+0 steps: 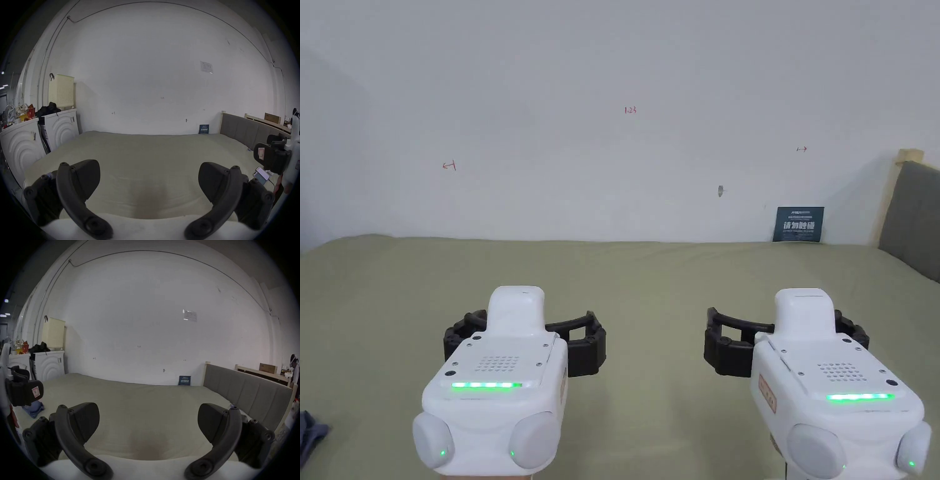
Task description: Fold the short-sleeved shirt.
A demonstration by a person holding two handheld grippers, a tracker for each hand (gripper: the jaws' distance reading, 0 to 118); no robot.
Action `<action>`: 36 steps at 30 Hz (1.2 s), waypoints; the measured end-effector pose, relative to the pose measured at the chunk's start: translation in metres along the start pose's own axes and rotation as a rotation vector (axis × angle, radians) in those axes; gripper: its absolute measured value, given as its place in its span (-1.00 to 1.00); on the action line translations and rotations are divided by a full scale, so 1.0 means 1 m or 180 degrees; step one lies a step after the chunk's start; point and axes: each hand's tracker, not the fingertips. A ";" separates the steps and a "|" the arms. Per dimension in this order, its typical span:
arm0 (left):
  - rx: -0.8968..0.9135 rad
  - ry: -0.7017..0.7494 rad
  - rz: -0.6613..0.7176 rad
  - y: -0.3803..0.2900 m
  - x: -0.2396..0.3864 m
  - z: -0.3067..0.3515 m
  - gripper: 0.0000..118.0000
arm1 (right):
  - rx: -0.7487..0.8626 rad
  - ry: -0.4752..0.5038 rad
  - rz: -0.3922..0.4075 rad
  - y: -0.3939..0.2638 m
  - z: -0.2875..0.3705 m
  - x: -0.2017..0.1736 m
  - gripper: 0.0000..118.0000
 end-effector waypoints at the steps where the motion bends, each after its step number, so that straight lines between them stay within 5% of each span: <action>1: -0.0001 0.0008 -0.0018 -0.001 0.000 0.000 1.00 | -0.0024 -0.0010 -0.0031 0.001 -0.001 0.001 1.00; 10: -0.0080 -0.0020 -0.0058 0.001 0.001 0.001 1.00 | -0.0128 -0.0205 0.0417 0.008 -0.010 -0.009 1.00; 14: -0.0070 -0.0025 -0.0040 0.004 0.001 0.002 1.00 | 0.0004 -0.0354 0.0296 0.004 -0.005 -0.009 1.00; 17: -0.0092 -0.0029 -0.0034 0.004 -0.001 0.002 1.00 | -0.0078 -0.0139 0.0012 0.005 -0.005 -0.002 1.00; 22: -0.0101 -0.0007 -0.0040 0.003 -0.002 0.000 1.00 | -0.0146 -0.0084 0.0144 0.009 -0.003 -0.004 1.00; 28: -0.0156 -0.0017 -0.0047 0.003 -0.011 -0.009 1.00 | -0.0404 -0.0403 0.0238 0.009 -0.012 -0.014 1.00; 36: -0.0167 -0.0037 -0.0052 0.007 -0.010 -0.003 1.00 | -0.0458 -0.0229 -0.0004 0.010 -0.006 -0.010 1.00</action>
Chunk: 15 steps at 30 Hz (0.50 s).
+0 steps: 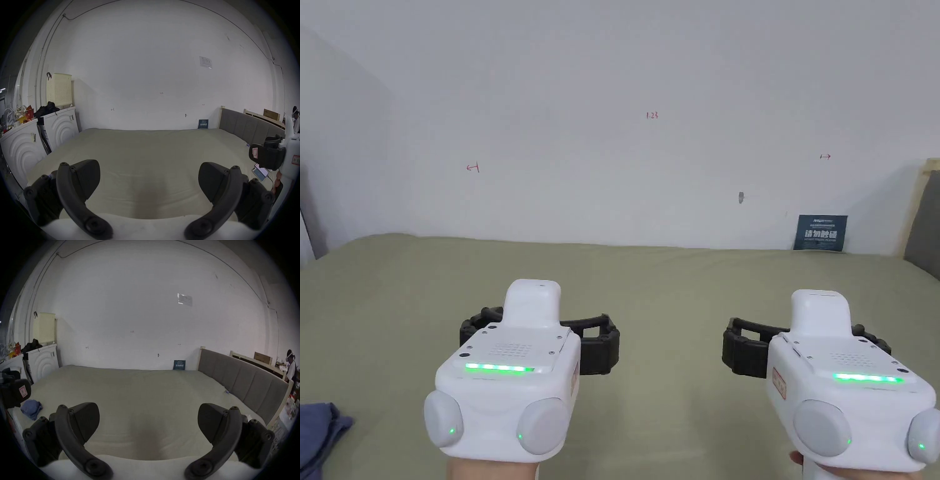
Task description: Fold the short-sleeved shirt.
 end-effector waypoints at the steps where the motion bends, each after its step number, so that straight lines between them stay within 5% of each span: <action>1: -0.0008 -0.0011 0.0005 0.000 -0.001 -0.001 1.00 | 0.0016 0.0034 -0.0010 -0.001 0.001 0.000 1.00; 15: 0.0005 -0.0016 0.0055 0.005 -0.003 0.005 1.00 | 0.0189 -0.0113 0.0189 -0.003 0.005 -0.006 1.00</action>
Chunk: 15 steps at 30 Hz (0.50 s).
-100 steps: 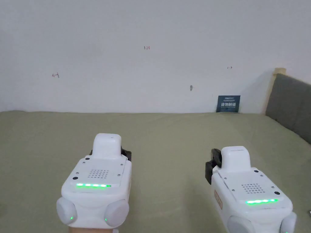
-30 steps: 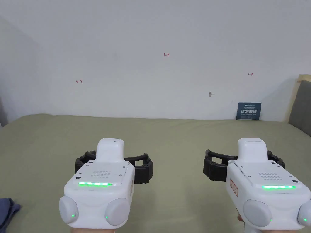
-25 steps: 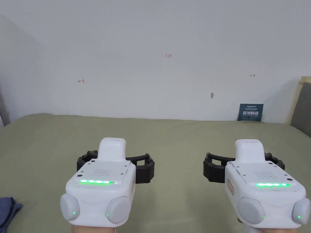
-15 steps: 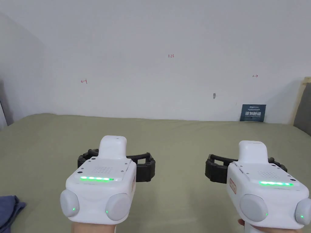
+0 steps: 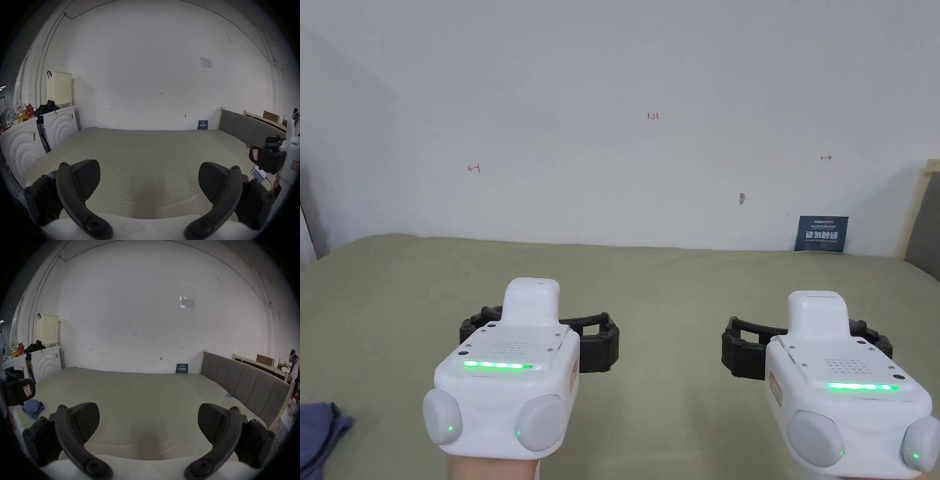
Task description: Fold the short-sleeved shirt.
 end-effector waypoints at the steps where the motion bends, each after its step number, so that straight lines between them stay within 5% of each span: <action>1: 0.0006 0.0016 -0.0002 0.000 -0.001 0.000 1.00 | 0.0020 -0.0014 0.0005 0.000 0.000 0.000 1.00; 15: -0.0017 0.0003 0.0010 -0.002 0.004 0.003 1.00 | 0.0055 0.0013 -0.0114 -0.003 0.003 0.002 1.00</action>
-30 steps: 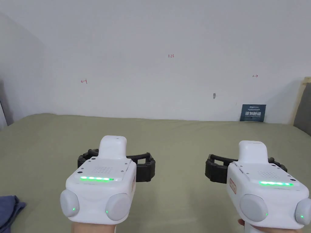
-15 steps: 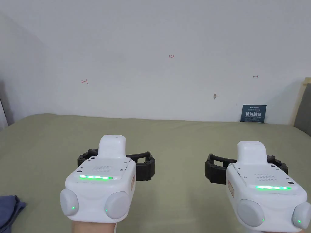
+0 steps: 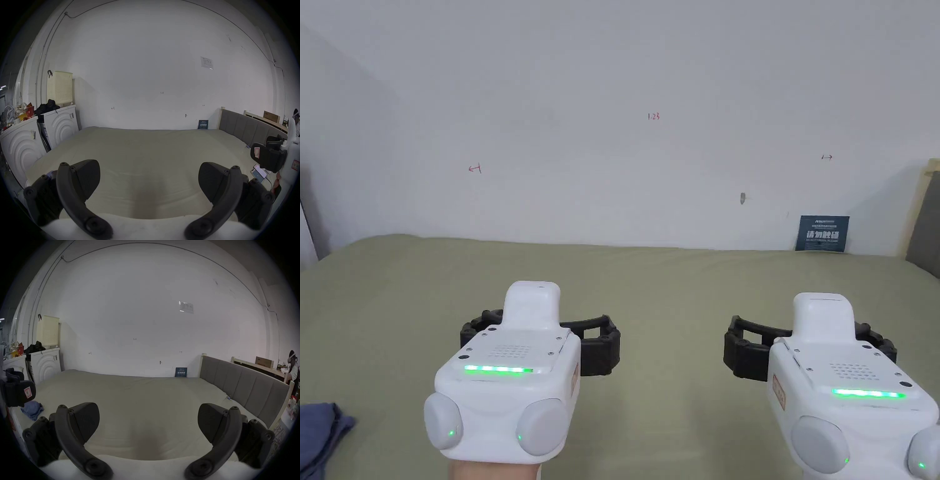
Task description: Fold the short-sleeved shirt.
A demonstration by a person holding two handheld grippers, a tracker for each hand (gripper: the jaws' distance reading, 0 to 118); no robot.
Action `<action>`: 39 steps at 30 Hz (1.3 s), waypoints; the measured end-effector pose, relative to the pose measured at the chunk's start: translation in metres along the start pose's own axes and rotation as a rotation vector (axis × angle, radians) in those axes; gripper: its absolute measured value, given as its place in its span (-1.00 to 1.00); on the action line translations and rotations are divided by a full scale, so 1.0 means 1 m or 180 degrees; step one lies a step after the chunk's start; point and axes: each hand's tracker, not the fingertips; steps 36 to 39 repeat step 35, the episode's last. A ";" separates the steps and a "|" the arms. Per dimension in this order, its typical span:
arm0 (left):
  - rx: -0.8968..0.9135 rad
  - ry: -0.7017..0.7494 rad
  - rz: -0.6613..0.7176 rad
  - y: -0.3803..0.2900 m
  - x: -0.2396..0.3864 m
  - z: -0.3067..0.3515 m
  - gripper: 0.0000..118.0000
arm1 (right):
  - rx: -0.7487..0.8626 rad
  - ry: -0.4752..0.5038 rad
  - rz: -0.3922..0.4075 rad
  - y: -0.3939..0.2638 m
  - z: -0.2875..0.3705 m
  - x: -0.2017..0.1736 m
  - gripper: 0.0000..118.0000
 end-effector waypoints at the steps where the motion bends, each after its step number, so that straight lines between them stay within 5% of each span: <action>1: 0.0000 -0.0001 -0.0005 0.000 0.001 0.000 1.00 | -0.0002 -0.0009 0.0002 0.000 0.000 0.000 1.00; 26: -0.0038 -0.0029 0.0050 -0.003 -0.001 0.002 1.00 | 0.0204 -0.0021 0.0252 -0.003 0.005 -0.008 1.00; 39: -0.0058 -0.0053 0.0047 -0.003 0.001 0.002 1.00 | -0.0055 -0.0025 -0.0050 0.007 0.001 -0.001 1.00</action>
